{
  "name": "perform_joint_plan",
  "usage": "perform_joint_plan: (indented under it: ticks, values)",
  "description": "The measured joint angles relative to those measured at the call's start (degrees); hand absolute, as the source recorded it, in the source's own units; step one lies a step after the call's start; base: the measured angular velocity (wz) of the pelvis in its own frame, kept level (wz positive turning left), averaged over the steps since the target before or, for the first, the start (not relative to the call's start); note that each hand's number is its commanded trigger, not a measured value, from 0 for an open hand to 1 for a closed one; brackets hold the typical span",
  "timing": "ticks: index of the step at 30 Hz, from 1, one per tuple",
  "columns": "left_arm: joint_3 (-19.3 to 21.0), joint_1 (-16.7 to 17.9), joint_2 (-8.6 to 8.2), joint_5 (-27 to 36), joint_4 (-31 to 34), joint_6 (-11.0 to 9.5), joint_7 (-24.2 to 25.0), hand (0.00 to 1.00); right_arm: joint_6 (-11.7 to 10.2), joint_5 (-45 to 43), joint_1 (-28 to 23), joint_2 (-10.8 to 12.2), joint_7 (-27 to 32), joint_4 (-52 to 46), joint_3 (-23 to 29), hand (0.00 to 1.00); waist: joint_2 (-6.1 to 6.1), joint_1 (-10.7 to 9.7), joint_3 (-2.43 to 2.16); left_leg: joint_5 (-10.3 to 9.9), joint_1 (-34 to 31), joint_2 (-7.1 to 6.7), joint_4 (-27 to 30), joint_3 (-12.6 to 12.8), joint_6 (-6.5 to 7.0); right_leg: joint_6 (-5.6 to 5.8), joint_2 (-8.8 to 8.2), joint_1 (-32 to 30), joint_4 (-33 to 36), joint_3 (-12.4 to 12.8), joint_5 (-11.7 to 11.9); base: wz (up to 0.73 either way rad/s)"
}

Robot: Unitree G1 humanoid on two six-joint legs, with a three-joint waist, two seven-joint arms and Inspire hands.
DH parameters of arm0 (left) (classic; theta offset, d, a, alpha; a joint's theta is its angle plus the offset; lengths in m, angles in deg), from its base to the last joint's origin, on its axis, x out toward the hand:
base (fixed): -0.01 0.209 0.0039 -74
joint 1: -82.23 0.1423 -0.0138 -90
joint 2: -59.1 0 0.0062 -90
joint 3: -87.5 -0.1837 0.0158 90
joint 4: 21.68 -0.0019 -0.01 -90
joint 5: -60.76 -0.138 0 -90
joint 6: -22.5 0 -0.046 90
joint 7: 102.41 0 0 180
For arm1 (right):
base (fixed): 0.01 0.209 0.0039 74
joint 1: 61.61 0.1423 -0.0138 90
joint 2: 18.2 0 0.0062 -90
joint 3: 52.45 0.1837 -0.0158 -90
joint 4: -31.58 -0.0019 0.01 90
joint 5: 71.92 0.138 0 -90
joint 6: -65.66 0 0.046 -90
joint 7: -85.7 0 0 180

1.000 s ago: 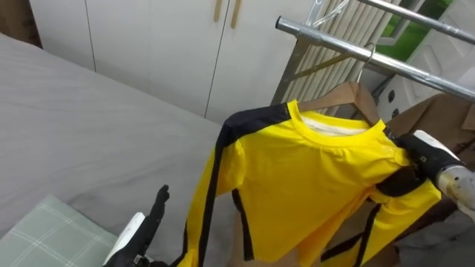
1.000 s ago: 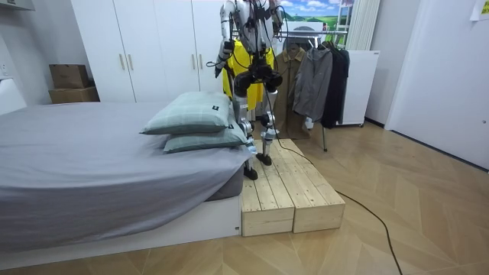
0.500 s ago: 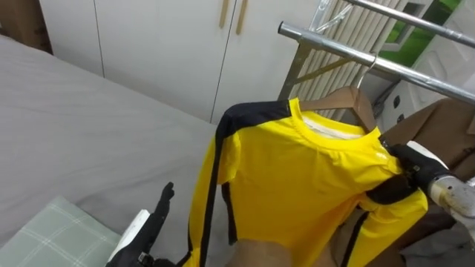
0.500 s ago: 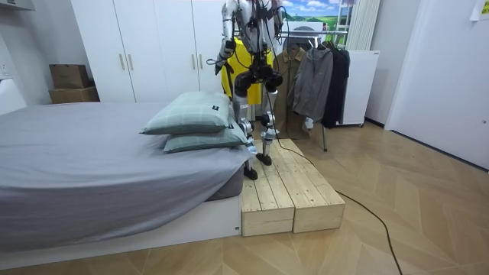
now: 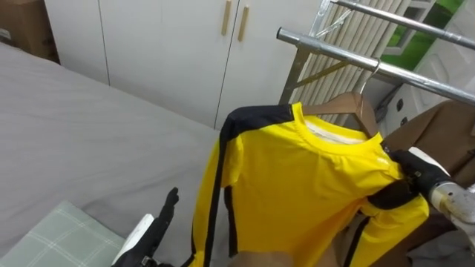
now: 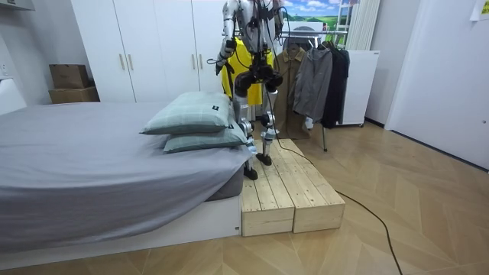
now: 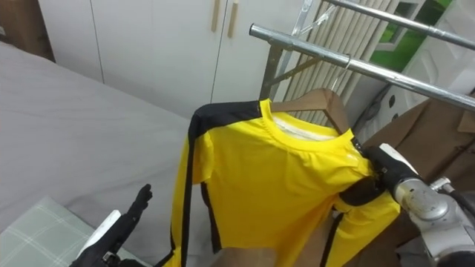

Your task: Hang clothes

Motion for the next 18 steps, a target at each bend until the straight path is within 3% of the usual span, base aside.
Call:
perform_joint_plan:
  ticks: [1, 2, 3, 4, 7, 11, 18]
  values:
    - [0.01, 0.00, 0.00, 0.00, -0.19, 0.00, 0.31, 0.00, 0.00, -0.03, 0.00, 0.00, 0.20, 0.00, 0.00, 0.90, 0.00, 0.00, 0.00, 0.00, 0.03, 0.00, -0.02, 0.00, 0.00, 0.00, 0.00, 0.03, -0.02, -0.02, 0.00, 0.00]
    - [-0.01, 0.00, 0.00, 0.00, -0.40, 0.00, 0.51, 0.00, 0.01, -0.03, 0.00, 0.00, 0.38, 0.01, 0.01, 0.52, 0.00, -0.04, 0.00, 0.00, 0.04, 0.00, -0.02, 0.00, 0.00, 0.00, -0.01, 0.06, -0.03, -0.04, 0.00, 0.00]
    - [-0.01, 0.00, 0.00, 0.00, -0.69, 0.01, 0.69, 0.00, 0.03, -0.03, -0.01, 0.00, 0.41, 0.04, 0.01, 0.41, 0.00, -0.05, 0.00, 0.00, 0.13, 0.00, -0.02, 0.00, 0.00, 0.00, -0.01, 0.17, -0.08, -0.06, 0.00, 0.00]
    - [-0.01, 0.00, 0.01, 0.00, -0.79, 0.06, 0.78, 0.00, 0.03, -0.04, -0.02, 0.01, 0.41, 0.09, 0.01, 0.00, 0.00, -0.05, 0.00, 0.00, 0.20, 0.00, -0.02, 0.00, 0.00, 0.00, -0.01, 0.24, -0.10, -0.06, 0.00, 0.00]
    - [0.00, 0.00, 0.02, -0.01, -0.80, 0.39, 0.99, 0.00, 0.20, -0.04, -0.02, 0.06, 0.36, 1.20, 0.02, 0.00, -0.03, -0.02, 0.00, -0.01, 0.29, -0.03, -0.05, -0.01, 0.00, 0.01, -0.05, 0.36, -0.11, -0.09, -0.01, 0.00]
    - [0.02, 0.00, -0.04, -0.01, -0.81, 0.45, 1.29, 0.00, 2.16, 0.01, -0.03, 0.52, -0.11, 2.85, 0.02, 0.00, -0.01, 0.01, 0.00, 0.00, 0.41, -0.06, -0.25, 0.01, 0.00, -0.01, -0.02, 0.33, -0.09, 0.00, -0.02, 0.00]
    - [0.30, -0.33, -0.87, -0.02, -0.77, 0.45, 2.00, 0.00, 2.29, 0.04, -0.01, 0.51, -2.03, 3.07, 0.63, 0.00, 0.04, 0.00, -0.09, 0.00, -0.13, -0.04, -0.33, 0.33, 0.00, -0.05, 0.13, -0.49, 0.03, 0.40, -0.08, -0.02]
